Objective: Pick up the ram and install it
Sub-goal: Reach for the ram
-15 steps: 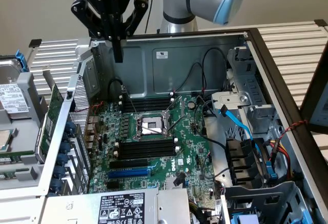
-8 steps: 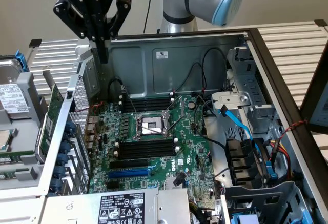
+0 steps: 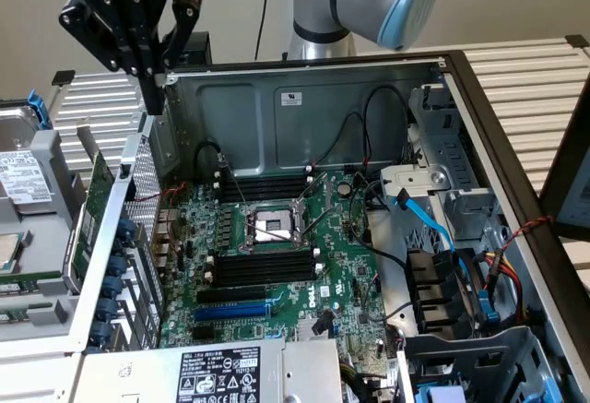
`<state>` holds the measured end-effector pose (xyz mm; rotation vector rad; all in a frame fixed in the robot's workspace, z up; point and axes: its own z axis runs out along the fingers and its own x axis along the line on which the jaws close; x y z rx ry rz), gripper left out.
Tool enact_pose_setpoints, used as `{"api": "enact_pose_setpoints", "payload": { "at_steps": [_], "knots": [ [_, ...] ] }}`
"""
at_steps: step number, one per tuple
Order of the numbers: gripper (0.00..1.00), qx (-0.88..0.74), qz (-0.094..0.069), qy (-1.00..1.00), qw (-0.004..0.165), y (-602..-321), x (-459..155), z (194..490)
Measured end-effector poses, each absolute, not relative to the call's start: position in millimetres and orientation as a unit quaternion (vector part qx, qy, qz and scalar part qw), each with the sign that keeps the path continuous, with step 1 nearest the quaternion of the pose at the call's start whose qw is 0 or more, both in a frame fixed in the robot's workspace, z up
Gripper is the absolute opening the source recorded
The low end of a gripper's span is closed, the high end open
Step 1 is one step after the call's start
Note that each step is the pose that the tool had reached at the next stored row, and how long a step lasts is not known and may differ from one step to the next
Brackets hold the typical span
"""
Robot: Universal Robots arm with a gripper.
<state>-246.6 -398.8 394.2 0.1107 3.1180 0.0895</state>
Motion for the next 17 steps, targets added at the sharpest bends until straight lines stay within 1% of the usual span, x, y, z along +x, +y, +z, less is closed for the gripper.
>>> {"api": "enact_pose_setpoints", "payload": {
  "at_steps": [17],
  "knots": [
    [0.11, 0.035, 0.03, 0.999, 0.01, -399, -307, 396]
  ]
}}
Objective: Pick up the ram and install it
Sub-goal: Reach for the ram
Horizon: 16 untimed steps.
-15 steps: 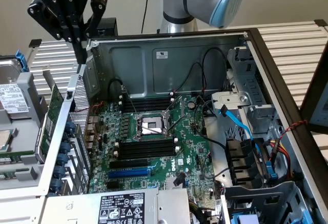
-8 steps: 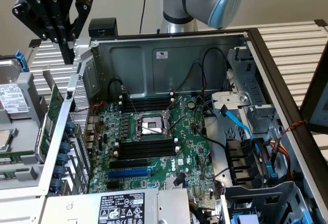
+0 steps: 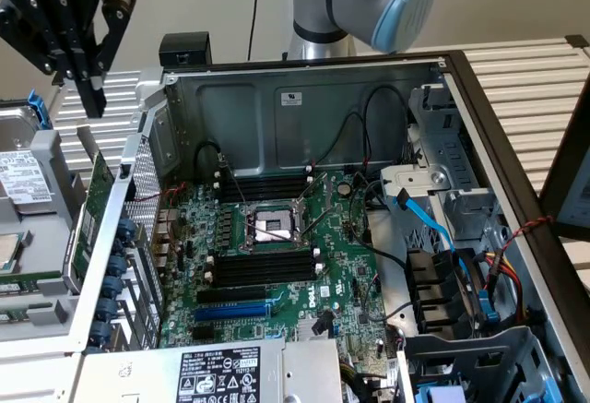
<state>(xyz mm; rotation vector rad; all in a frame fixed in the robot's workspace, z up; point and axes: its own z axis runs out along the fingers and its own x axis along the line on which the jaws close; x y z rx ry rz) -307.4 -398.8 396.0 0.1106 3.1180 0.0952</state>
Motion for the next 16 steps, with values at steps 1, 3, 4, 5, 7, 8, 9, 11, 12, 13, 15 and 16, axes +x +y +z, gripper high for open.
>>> {"api": "enact_pose_setpoints", "payload": {
  "at_steps": [1, 3, 4, 5, 7, 8, 9, 11, 12, 13, 15, 16],
  "knots": [
    [0.11, 0.035, 0.031, 0.999, 0.01, -399, -311, 396],
    [0.11, 0.035, 0.031, 0.999, 0.01, -399, -319, 396],
    [0.11, 0.035, 0.031, 0.999, 0.01, -399, -323, 396],
    [0.11, 0.035, 0.031, 0.999, 0.01, -399, -326, 396],
    [0.11, 0.035, 0.031, 0.999, 0.01, -399, -333, 396],
    [0.11, 0.035, 0.031, 0.999, 0.01, -399, -337, 397],
    [0.11, 0.035, 0.031, 0.999, 0.01, -399, -340, 396],
    [0.11, 0.036, 0.031, 0.999, 0.01, -399, -347, 396],
    [0.11, 0.035, 0.031, 0.999, 0.01, -399, -351, 397],
    [0.11, 0.036, 0.031, 0.999, 0.01, -399, -354, 396],
    [0.11, 0.036, 0.031, 0.999, 0.01, -399, -360, 397],
    [0.11, 0.036, 0.031, 0.999, 0.01, -399, -363, 397]
  ]
}}
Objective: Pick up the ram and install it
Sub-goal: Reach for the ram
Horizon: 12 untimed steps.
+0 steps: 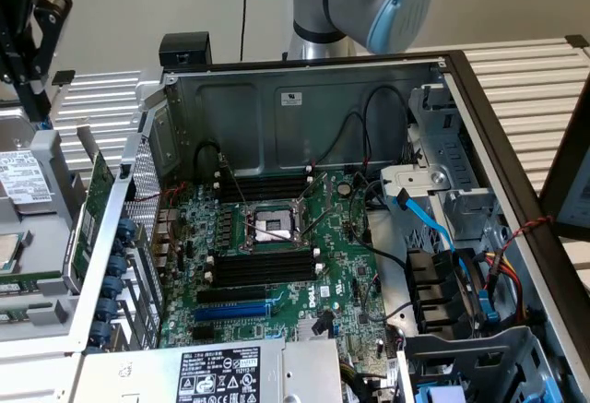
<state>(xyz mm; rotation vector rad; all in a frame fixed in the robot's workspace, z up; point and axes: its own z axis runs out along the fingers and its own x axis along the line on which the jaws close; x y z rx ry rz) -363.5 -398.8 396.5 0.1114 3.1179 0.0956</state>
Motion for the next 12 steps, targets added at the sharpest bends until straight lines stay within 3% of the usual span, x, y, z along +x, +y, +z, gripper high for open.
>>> {"api": "enact_pose_setpoints", "payload": {
  "at_steps": [12],
  "knots": [
    [0.11, 0.036, 0.031, 0.999, 0.01, -392, -406, 397]
  ]
}}
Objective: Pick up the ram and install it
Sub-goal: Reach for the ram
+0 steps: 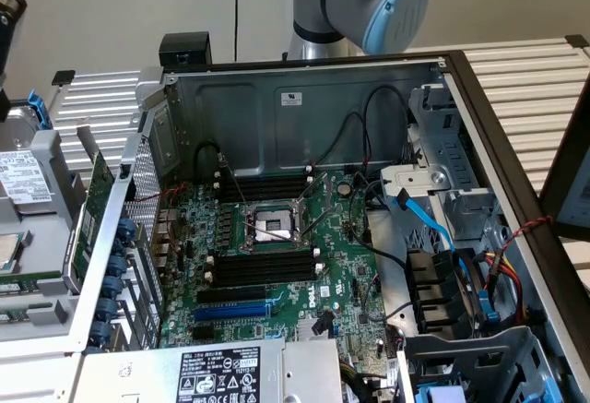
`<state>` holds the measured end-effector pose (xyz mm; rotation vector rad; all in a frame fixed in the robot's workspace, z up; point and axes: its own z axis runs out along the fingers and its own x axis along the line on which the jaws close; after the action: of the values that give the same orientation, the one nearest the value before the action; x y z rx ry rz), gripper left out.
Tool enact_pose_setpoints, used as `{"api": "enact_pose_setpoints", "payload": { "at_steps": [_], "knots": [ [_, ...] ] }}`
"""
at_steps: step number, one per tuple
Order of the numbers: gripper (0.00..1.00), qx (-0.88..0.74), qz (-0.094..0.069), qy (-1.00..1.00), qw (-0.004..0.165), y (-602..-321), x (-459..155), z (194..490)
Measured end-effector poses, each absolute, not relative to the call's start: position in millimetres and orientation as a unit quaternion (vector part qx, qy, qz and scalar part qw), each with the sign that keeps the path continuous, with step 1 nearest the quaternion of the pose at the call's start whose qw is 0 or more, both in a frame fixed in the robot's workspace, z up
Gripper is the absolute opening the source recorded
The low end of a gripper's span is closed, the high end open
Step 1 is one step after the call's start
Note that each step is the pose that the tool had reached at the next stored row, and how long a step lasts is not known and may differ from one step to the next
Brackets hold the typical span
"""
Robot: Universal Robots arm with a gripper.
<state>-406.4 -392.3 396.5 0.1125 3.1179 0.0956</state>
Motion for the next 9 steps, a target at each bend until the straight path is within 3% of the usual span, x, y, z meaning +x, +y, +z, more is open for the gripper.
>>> {"api": "enact_pose_setpoints", "payload": {
  "at_steps": [9],
  "knots": [
    [0.11, 0.036, 0.031, 0.999, 0.01, -369, -433, 397]
  ]
}}
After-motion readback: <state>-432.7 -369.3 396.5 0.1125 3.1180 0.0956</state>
